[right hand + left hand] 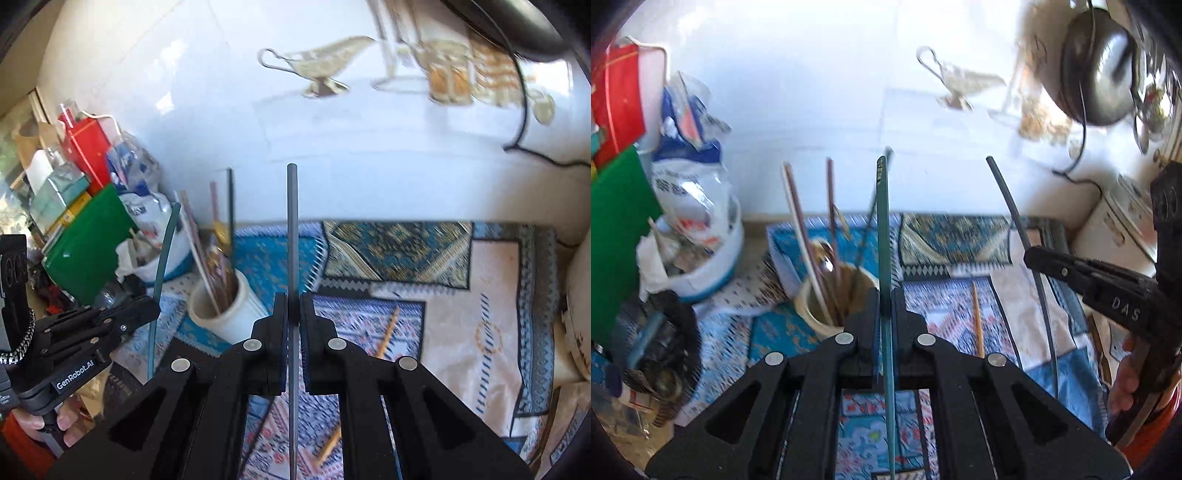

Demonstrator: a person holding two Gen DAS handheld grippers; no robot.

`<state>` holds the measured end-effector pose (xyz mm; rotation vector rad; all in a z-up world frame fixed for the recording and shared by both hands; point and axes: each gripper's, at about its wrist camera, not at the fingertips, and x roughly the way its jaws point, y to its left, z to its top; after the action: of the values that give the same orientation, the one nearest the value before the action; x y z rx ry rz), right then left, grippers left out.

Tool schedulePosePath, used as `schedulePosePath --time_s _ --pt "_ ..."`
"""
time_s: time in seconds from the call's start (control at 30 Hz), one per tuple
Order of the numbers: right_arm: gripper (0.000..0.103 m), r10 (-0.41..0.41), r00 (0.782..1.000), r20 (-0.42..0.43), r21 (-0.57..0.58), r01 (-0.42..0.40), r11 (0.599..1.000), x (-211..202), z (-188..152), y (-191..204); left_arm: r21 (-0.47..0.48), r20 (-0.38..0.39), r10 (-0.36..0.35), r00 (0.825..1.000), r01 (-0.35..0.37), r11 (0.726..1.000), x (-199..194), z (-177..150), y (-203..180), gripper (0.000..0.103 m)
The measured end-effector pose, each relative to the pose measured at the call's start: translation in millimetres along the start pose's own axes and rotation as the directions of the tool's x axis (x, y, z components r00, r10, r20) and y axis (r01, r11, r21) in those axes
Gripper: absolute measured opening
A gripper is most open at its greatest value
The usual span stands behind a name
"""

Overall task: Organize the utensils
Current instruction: 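Lift and carry the teal chopstick left while the right gripper carries the dark grey chopstick to the cup, then lower both chopsticks into the white cup and open both grippers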

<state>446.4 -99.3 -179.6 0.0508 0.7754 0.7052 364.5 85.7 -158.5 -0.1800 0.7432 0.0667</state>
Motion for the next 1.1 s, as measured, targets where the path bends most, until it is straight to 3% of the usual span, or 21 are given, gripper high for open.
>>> schedulePosePath --time_s 0.27,0.47,0.7,0.93,1.1 --pt "0.006 0.049 0.994 0.096 -0.053 -0.044 0.998 20.4 35.7 44.9 -0.061 0.148 0.05 0.988 -0.041 0.997 -11.2 38.1 36.4 0.003" --pt "0.006 0.061 0.977 0.205 -0.035 -0.055 0.998 35.8 50.2 62.8 -0.107 0.234 0.06 0.97 -0.035 0.994 -0.9 54.2 59.4 0.003" --pt "0.006 0.024 0.955 0.294 0.014 -0.029 0.999 64.5 57.9 69.8 -0.131 0.273 0.063 0.96 -0.027 0.991 31.4 61.7 78.2 0.003" --pt "0.006 -0.016 0.945 0.327 0.061 -0.004 0.998 96.0 55.3 71.4 -0.131 0.309 0.063 0.949 -0.023 0.991 66.5 63.4 91.7 0.003" --pt "0.006 -0.044 0.933 0.357 0.081 0.015 0.997 110.4 42.6 73.0 -0.167 0.314 0.031 0.949 0.023 0.986 84.3 57.6 103.2 0.003"
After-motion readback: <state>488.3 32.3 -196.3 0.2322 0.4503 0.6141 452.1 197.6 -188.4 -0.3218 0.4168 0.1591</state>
